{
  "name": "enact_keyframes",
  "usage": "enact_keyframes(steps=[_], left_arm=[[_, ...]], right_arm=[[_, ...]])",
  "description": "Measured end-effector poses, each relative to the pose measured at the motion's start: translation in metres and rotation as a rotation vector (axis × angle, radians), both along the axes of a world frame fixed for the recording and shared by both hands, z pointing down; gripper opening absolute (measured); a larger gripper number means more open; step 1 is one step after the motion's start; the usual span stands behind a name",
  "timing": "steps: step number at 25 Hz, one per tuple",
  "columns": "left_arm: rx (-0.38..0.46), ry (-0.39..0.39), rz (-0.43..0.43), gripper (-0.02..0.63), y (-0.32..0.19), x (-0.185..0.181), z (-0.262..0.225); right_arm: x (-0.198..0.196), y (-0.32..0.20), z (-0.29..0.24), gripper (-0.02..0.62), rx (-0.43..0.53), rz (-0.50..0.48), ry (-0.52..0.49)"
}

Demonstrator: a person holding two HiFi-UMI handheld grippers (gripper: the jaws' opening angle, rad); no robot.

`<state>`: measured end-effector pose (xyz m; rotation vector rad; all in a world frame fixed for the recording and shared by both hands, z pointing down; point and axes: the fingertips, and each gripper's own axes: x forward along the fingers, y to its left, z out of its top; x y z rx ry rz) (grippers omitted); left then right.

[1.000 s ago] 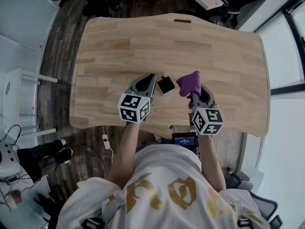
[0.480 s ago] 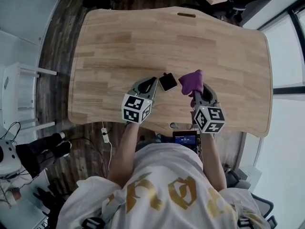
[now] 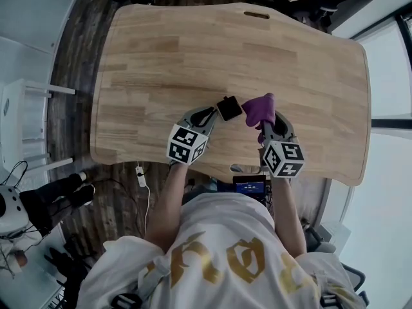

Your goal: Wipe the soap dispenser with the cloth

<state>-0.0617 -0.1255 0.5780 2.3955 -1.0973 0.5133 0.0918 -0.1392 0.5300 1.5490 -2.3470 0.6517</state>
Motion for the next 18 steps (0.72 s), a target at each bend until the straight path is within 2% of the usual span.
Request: enact_keyframes(steps=[4, 6, 9, 11, 18], left_arm=[[-0.014, -0.005, 0.05, 0.038, 0.006, 0.005, 0.011], [-0.029, 0.008, 0.074, 0.087, 0.008, 0.008, 0.016], [-0.048, 0.02, 0.122, 0.245, 0.011, 0.017, 0.027], [-0.035, -0.022, 0.156, 0.311, 0.012, 0.021, 0.035], [-0.028, -0.064, 0.163, 0.341, 0.002, 0.028, 0.051]], right_arm=[[0.001, -0.001, 0.007, 0.034, -0.017, 0.003, 0.004], [0.0, -0.002, 0.008, 0.034, -0.022, 0.003, 0.004], [0.001, -0.002, 0.011, 0.034, -0.032, 0.003, 0.0], [0.001, -0.002, 0.014, 0.034, -0.04, 0.006, -0.006], [0.005, -0.009, 0.019, 0.034, -0.064, 0.036, -0.036]])
